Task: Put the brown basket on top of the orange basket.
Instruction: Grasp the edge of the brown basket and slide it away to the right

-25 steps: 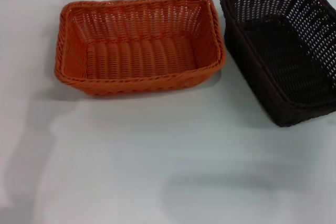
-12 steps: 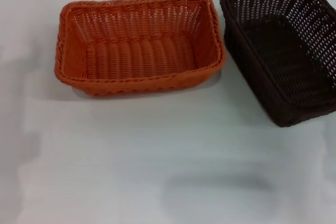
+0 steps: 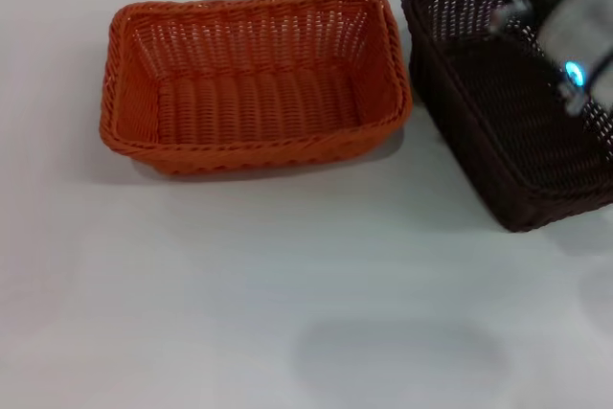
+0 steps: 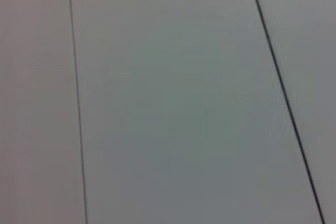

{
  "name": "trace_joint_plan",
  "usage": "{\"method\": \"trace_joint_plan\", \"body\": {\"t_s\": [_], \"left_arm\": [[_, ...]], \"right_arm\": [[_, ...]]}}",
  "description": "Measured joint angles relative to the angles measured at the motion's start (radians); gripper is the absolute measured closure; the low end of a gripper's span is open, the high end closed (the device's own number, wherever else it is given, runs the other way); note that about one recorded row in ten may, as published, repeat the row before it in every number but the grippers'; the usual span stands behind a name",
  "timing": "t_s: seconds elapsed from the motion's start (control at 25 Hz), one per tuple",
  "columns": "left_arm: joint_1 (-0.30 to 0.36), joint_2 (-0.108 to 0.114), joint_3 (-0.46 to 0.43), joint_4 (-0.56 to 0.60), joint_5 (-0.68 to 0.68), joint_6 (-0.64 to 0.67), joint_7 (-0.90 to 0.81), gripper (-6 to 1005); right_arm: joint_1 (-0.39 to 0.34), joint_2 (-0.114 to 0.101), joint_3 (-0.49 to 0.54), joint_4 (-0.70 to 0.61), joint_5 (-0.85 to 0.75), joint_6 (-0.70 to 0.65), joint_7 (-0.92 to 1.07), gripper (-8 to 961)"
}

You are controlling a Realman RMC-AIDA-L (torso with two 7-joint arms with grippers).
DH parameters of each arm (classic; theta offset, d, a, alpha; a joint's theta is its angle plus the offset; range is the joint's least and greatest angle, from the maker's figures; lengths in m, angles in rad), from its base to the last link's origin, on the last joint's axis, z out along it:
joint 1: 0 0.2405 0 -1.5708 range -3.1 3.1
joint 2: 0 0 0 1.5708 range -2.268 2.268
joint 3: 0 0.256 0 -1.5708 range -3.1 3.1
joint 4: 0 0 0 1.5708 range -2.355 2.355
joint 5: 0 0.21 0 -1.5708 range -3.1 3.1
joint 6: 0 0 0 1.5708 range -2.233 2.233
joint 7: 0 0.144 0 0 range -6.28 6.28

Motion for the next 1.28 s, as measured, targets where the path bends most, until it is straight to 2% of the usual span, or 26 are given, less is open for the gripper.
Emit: {"method": "trace_joint_plan", "body": {"t_s": [0.08,0.16,0.2,0.24,0.28,0.32,0.36,0.4,0.44,0.48,0.56,0.68,0.76,0.84,1.08,1.28], "left_arm": [[0.002,0.002,-0.001,-0.002,-0.001,-0.017,0.000,189],[-0.004,0.005,-0.009,-0.004,-0.001,-0.066,0.005,189],[-0.009,0.005,-0.017,-0.005,-0.001,-0.084,0.009,189],[-0.014,0.005,-0.023,-0.005,0.000,-0.100,0.012,189],[-0.022,0.005,-0.033,-0.006,0.000,-0.123,0.016,189],[-0.025,0.006,-0.037,-0.006,0.000,-0.134,0.017,189],[-0.035,0.007,-0.043,-0.008,0.000,-0.168,0.018,189],[-0.039,0.008,-0.047,-0.010,0.000,-0.184,0.019,189],[-0.044,0.009,-0.053,-0.013,0.001,-0.195,0.020,189],[-0.044,0.009,-0.053,-0.013,0.001,-0.195,0.020,189],[-0.060,0.010,-0.075,-0.026,0.002,-0.210,0.025,189],[-0.070,0.010,-0.086,-0.034,0.005,-0.220,0.027,189],[-0.071,0.011,-0.091,-0.035,0.004,-0.228,0.027,189],[-0.078,0.014,-0.119,-0.036,0.003,-0.259,0.028,189],[-0.083,0.017,-0.134,-0.037,0.005,-0.293,0.029,189],[-0.089,0.021,-0.138,-0.044,0.005,-0.310,0.029,189]], "right_arm": [[0.003,0.039,0.163,-0.131,-0.078,-0.326,-0.008,126],[0.013,0.107,0.313,-0.243,-0.142,-0.639,-0.039,126],[0.016,0.144,0.377,-0.294,-0.168,-0.788,-0.067,126],[0.027,0.207,0.494,-0.405,-0.205,-1.083,-0.141,126],[0.027,0.207,0.494,-0.405,-0.205,-1.083,-0.141,126],[0.032,0.221,0.530,-0.450,-0.213,-1.204,-0.166,126],[0.045,0.225,0.567,-0.493,-0.211,-1.322,-0.175,126],[0.060,0.220,0.592,-0.528,-0.199,-1.422,-0.182,126],[0.094,0.214,0.645,-0.573,-0.178,-1.614,-0.218,126],[0.094,0.214,0.645,-0.573,-0.178,-1.614,-0.218,126],[0.130,0.216,0.717,-0.597,-0.169,-1.822,-0.300,126],[0.144,0.220,0.783,-0.625,-0.168,-1.989,-0.397,126],[0.134,0.219,0.795,-0.658,-0.167,-2.063,-0.476,126],[0.094,0.221,0.785,-0.723,-0.168,-2.170,-0.612,126],[0.088,0.220,0.775,-0.746,-0.202,-2.240,-0.658,126],[0.095,0.225,0.756,-0.741,-0.310,-2.259,-0.668,127]]}}
